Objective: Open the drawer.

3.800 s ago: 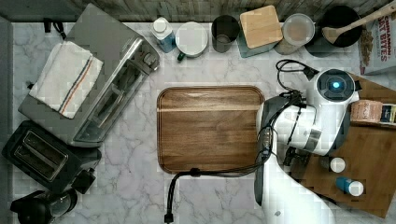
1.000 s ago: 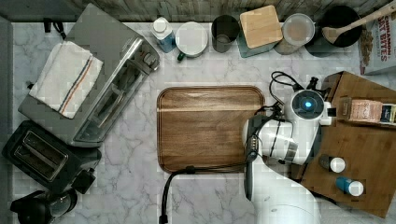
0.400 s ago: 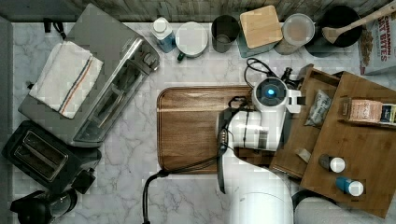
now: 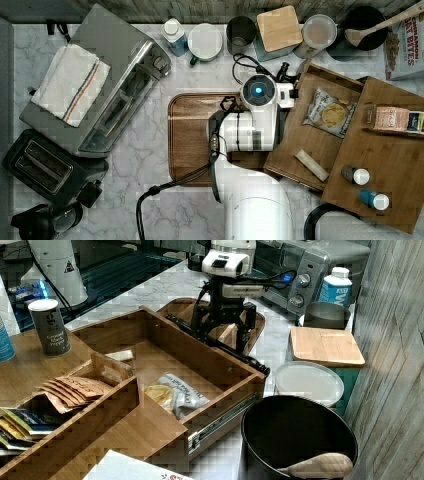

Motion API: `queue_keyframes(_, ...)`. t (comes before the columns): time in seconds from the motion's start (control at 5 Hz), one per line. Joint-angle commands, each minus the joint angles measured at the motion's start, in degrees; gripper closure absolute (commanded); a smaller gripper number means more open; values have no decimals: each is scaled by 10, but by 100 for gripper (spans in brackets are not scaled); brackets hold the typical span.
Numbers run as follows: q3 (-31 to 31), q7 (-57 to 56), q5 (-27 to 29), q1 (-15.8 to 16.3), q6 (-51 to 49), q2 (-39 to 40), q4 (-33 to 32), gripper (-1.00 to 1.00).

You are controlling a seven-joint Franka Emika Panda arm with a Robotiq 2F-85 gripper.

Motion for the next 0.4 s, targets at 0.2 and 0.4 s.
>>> queue_keyframes(0.2,73,30,24,64,29,19,127,-100)
queue_keyframes(0.4,73,30,24,64,29,19,127,-100)
